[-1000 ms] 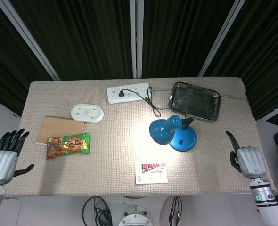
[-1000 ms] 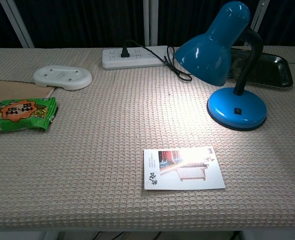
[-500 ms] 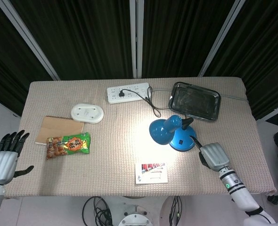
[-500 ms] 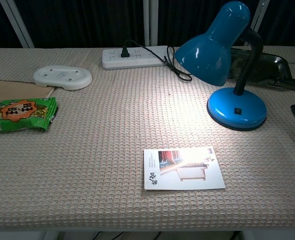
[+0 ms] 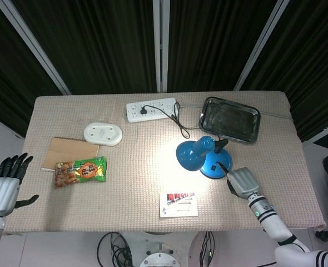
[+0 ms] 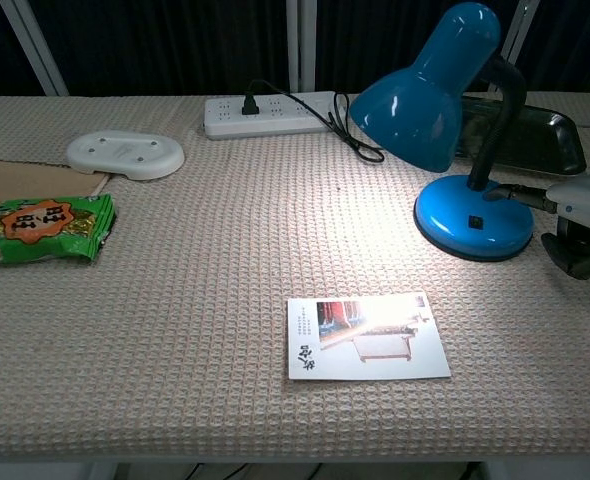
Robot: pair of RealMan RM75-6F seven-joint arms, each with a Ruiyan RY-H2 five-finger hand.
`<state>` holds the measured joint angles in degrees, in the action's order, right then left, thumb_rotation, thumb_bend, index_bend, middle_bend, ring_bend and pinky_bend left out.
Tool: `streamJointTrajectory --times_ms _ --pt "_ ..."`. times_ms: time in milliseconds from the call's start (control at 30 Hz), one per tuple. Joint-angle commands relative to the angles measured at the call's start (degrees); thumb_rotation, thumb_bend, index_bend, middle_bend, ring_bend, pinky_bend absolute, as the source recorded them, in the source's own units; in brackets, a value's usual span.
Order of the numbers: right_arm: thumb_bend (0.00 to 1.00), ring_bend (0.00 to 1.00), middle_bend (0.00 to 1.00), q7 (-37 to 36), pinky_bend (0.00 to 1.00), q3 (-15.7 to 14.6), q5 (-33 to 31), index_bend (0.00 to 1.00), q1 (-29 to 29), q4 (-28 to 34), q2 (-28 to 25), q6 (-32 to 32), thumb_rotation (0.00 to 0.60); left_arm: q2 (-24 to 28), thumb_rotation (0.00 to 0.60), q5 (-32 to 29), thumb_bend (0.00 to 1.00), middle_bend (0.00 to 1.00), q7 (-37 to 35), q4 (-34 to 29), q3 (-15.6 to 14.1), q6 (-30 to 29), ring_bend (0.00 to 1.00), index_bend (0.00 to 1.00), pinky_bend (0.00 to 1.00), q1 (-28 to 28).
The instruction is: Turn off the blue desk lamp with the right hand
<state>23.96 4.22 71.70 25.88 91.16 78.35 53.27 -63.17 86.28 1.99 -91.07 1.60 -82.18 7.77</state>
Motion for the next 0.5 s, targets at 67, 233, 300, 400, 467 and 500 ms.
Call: streamJointTrajectory --times_ms 67,233,300,400,467,500 --pt "0.75 0.97 1.0 0.37 1.0 -0.56 -0.17 0.0 0.37 -0.03 0.35 -0.07 0.6 -0.1 0.6 0.06 0.0 0.0 -0.3 0.26 -0.01 -0.12 0.0 0.0 0.0 -0.06" --pt "0.75 0.97 1.0 1.01 1.0 -1.37 -0.69 0.0 0.7 -0.34 0.99 0.08 0.6 -0.08 0.6 0.23 0.0 0.0 -0.55 0.39 -0.05 -0.35 0.0 0.0 0.0 -0.15" --pt "0.75 0.97 1.0 1.22 1.0 -1.6 -0.91 0.0 0.74 -0.36 1.07 0.33 0.6 -0.03 0.6 0.23 0.0 0.0 -0.6 0.41 -0.05 -0.35 0.0 0.0 0.0 -0.16" --pt "0.75 0.97 1.0 1.68 1.0 -1.82 -1.42 0.0 0.9 -0.38 1.11 0.51 0.6 0.0 0.6 0.29 0.0 0.0 -0.69 0.44 -0.07 -0.28 0.0 0.0 0.0 -0.12" --pt "0.75 0.97 1.0 1.9 1.0 -1.94 -1.74 0.0 1.03 -0.35 1.14 0.51 0.6 -0.03 0.6 0.28 0.0 0.0 -0.7 0.5 -0.06 -0.26 0.0 0.0 0.0 -0.09" --pt "0.75 0.97 1.0 2.03 1.0 -2.03 -1.92 0.0 1.12 -0.32 1.16 0.5 0.6 -0.05 0.6 0.26 0.0 0.0 -0.73 0.51 -0.04 -0.22 0.0 0.0 0.0 -0.07"
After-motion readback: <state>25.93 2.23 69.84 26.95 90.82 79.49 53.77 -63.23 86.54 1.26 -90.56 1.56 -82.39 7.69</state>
